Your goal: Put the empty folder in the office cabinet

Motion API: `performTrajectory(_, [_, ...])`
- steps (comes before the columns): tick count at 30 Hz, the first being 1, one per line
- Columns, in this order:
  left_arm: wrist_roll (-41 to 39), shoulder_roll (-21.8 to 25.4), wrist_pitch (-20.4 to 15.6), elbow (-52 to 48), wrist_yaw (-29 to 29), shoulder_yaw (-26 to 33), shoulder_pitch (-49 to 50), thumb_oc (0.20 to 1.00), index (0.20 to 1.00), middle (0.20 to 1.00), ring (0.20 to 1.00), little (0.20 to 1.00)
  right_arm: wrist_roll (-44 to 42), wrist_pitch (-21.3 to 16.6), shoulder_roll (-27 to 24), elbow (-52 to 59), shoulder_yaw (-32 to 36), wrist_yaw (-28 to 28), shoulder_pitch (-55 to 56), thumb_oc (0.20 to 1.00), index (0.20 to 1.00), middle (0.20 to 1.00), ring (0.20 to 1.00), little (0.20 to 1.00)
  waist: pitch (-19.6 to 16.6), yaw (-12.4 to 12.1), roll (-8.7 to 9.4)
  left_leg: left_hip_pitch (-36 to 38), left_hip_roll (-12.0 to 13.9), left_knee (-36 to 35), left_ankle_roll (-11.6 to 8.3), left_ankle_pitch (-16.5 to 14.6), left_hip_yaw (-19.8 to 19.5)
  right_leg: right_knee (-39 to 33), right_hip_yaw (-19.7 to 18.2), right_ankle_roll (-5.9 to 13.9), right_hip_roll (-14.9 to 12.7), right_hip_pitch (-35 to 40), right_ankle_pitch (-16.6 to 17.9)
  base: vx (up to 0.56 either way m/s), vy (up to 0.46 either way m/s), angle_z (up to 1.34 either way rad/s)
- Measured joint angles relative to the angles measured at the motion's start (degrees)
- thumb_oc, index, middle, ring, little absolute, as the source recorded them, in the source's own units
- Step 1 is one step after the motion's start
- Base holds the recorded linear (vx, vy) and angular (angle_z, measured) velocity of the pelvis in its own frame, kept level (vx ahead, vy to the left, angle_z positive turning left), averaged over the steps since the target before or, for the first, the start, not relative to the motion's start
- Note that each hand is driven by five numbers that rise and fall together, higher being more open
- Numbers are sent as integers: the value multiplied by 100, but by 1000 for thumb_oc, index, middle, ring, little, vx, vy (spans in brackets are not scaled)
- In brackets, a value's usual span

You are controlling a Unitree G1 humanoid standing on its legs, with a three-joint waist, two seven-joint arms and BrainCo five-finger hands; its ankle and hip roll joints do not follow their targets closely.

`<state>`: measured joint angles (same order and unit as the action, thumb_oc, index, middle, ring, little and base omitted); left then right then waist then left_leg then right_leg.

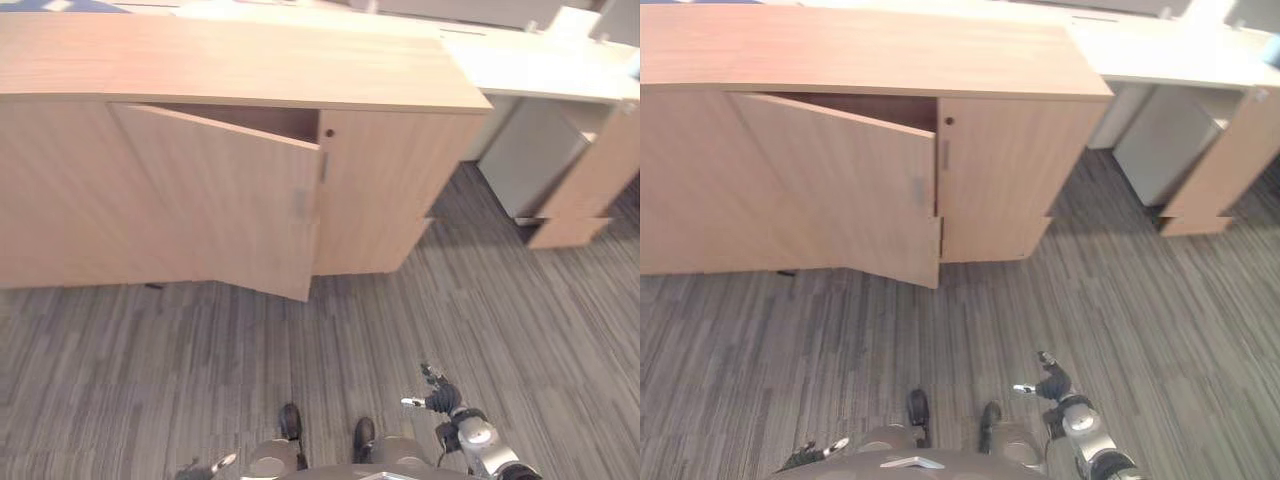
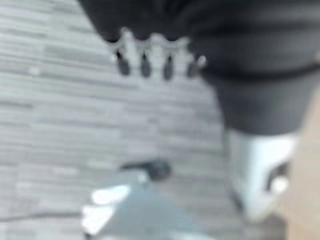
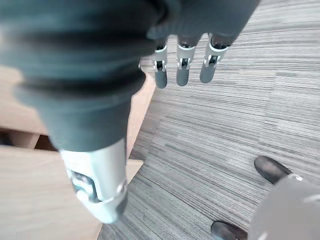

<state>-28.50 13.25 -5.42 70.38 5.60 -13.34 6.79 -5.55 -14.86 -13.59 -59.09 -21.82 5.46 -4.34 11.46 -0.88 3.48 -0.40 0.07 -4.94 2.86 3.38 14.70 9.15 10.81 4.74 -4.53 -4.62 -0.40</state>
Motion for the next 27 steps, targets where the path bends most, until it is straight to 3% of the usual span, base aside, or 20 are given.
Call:
performTrajectory(2, [11,41,1,38,17,-10,51,1000,1000,1000,1000,1000,9,-43,21,-8,-9,-18,-16,1000,1000,1000,1000,1000,-61,-46,-17,6,-83,2,-2,-1,-157,-202,-128,-76,117,58,-56,63,-45,39])
performTrajectory(4, [24,10,3,29,49,-12,49,1000,1000,1000,1000,1000,55,-91,54,2,-8,-61,-47,1000,1000,1000,1000,1000,-191,-111,185,2,-325,-2,0,-2,-228,-613,-293,-130,36,106,-93,72,-78,30])
performTrajectory(10, [91,-68,-131,-321,231,-236,-55,1000,1000,1000,1000,1000,59,-17,23,-1,-76,-116,111,1000,1000,1000,1000,1000,-393,-117,-22,78,-225,-2,-2,-2,-469,-1410,-336,-62,253,558,-31,82,-76,-5])
performTrajectory(13, [91,-63,-127,-352,239,-230,-70,1000,1000,1000,1000,1000,59,28,-4,-7,-76,-113,192,1000,1000,1000,1000,1000,-481,-78,-52,95,-196,-4,-2,-3,-521,-1431,-334,-65,284,593,-13,98,-75,-11])
performTrajectory(14, [91,-64,-69,-352,242,-231,-91,1000,1000,1000,1000,1000,57,137,-3,-12,-77,-102,267,1000,1000,1000,1000,1000,-530,62,-50,133,-171,-4,-2,-2,-574,-1432,-334,-79,321,631,0,100,-51,7])
performTrajectory(19, [80,-77,173,-273,241,-223,-209,1000,1000,1000,1000,1000,31,611,27,-445,-64,-96,392,1000,1000,1000,1000,1000,-658,64,-36,243,-154,-2,-2,-2,-588,-1432,-334,-225,358,718,106,86,-34,2])
performTrajectory(27, [79,-115,358,-240,286,-223,-247,1000,1000,1000,1000,1000,-42,773,40,-849,-16,78,415,1000,1000,1000,1000,1000,-676,67,-82,538,-168,1,1,-54,-612,-1433,-333,-348,363,1026,274,66,-5,1])
